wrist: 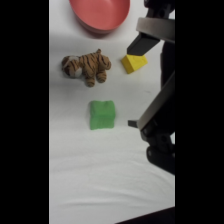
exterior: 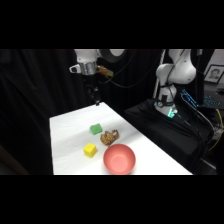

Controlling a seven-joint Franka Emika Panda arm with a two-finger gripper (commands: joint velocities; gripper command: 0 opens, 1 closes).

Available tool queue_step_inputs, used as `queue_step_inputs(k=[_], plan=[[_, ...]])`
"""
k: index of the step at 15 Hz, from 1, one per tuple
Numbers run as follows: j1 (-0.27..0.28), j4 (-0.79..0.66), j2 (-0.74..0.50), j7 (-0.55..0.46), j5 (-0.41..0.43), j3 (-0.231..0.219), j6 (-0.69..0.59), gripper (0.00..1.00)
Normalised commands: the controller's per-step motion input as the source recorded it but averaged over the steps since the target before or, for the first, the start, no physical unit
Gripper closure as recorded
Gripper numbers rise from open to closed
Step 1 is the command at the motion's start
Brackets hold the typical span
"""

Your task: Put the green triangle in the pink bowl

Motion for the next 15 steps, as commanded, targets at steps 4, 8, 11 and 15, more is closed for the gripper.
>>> queue_step_inputs(k=[4,8,11,15], plan=[[-0.109,0.2,0.2,-0.33,0.185,-0.045,0.16,0.0],[-0.093,0.19,0.21,-0.28,0.171,-0.018,0.16,0.0],[-0.073,0.15,0.2,-0.21,0.149,-0.003,0.17,0.0],[-0.08,0.11,0.19,-0.2,0.177,0.016,0.17,0.0]])
